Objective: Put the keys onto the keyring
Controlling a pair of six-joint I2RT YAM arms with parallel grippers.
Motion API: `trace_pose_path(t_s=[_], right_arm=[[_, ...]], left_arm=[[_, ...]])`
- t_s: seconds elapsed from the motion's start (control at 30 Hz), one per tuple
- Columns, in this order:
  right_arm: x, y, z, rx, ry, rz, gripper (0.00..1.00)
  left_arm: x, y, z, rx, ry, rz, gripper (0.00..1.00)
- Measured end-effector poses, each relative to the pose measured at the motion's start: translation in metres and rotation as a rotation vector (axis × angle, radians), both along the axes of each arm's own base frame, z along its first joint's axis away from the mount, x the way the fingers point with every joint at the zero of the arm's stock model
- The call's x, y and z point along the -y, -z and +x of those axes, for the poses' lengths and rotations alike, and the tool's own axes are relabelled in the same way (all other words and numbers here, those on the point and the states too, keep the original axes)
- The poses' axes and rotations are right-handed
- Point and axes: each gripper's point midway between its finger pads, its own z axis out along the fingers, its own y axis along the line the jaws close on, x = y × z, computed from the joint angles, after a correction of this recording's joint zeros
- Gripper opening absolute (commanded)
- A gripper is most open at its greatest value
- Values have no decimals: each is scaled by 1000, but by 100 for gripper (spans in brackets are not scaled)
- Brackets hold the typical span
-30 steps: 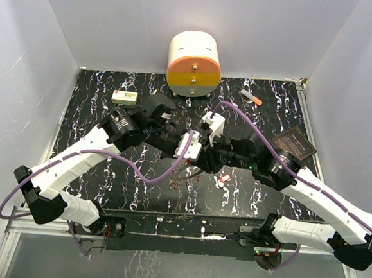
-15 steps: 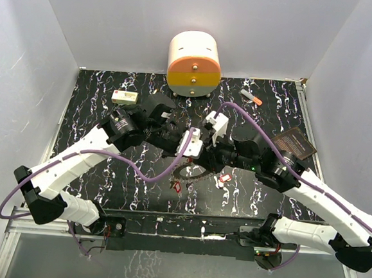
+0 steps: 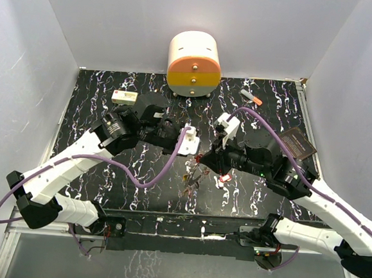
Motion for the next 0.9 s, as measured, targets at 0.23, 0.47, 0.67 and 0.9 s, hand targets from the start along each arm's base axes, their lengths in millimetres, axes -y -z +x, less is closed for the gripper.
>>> trace_pose_path(t_s=[0.23, 0.47, 0.67, 0.9], right_arm=[[0, -4, 1, 20, 12, 43, 8], [6, -18, -1, 88, 23, 132, 8], [4, -24, 0, 121, 21, 180, 8], [3, -20, -1, 127, 13, 196, 8]], left_arm=[[0, 6, 0, -10, 0, 7, 29], [4, 7, 0, -24, 3, -3, 14], [7, 6, -1, -29, 8, -17, 7], [10, 1, 0, -32, 6, -39, 0]])
